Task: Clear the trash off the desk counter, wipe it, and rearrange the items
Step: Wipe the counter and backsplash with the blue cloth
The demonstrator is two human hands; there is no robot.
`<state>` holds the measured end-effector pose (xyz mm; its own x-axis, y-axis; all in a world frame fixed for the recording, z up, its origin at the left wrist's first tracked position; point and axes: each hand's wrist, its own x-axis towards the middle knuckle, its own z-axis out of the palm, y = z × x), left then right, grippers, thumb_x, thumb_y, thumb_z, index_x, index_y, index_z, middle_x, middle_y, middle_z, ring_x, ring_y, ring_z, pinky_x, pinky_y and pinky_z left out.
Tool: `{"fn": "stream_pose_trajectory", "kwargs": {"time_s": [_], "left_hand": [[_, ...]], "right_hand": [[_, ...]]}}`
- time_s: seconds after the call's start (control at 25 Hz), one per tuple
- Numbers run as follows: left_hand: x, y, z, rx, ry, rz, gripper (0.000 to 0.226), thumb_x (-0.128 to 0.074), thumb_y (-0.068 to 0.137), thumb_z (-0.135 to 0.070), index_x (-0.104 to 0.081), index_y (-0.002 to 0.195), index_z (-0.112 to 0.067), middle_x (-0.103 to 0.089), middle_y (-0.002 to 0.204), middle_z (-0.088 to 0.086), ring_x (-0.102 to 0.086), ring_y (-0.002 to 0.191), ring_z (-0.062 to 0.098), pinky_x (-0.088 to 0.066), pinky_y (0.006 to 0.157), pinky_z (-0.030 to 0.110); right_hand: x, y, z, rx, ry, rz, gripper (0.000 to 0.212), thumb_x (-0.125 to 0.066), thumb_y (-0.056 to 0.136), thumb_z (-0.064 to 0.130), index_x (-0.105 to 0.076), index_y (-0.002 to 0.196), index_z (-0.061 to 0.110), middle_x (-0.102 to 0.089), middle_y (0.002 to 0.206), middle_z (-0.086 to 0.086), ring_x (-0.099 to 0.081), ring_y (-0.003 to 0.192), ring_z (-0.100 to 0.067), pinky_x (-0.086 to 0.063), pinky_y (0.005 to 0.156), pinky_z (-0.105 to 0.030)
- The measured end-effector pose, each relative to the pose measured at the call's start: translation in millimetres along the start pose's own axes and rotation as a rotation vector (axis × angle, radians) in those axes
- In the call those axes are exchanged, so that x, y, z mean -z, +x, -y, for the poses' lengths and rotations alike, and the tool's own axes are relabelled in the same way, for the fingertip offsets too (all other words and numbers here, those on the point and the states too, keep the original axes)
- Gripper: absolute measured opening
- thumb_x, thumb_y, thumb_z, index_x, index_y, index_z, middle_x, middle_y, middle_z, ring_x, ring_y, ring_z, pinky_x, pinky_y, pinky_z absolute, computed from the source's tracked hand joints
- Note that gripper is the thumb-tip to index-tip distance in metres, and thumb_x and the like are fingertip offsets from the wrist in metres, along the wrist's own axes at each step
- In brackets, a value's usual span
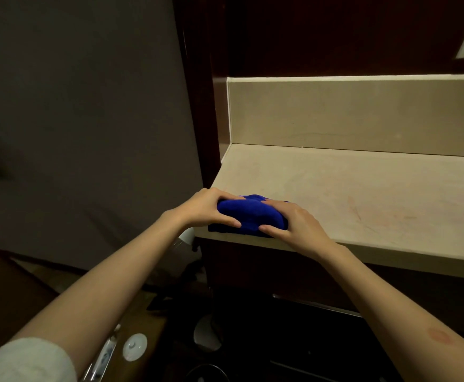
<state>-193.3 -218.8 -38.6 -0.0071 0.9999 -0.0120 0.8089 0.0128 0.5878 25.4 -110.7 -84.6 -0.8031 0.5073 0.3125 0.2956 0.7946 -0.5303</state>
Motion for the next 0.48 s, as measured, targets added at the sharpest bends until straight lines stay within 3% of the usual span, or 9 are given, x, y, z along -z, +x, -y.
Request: {"fn": "stream_pose_trajectory", "kwargs": {"time_s": [0.32,0.48], "left_hand": [[19,43,17,0.038,0.000,0.035,0.043,-0.076,0.080,-0.024,-0.063,0.122,-0.023,-0.067,0.106,-0.012,-0.064,0.098,0.002,-0.053,0.080,0.018],[31,80,30,0.048,-0.004,0.042,0.044,-0.077,0.079,-0.025,-0.063,0.120,-0.026,-0.067,0.105,-0.015,-0.064,0.098,0.001,-0.055,0.083,0.021]], "right_hand": [[4,34,-15,-0.003,0.086,0.005,0.042,-0.062,0.087,0.041,-0.053,0.128,0.038,-0.061,0.124,0.017,-0.054,0.109,-0.008,-0.049,0.090,-0.036],[5,65,-32,-0.005,0.099,-0.010,0.038,-0.062,0.088,0.039,-0.055,0.126,0.036,-0.063,0.120,0.016,-0.056,0.105,-0.007,-0.049,0.087,-0.032]]}}
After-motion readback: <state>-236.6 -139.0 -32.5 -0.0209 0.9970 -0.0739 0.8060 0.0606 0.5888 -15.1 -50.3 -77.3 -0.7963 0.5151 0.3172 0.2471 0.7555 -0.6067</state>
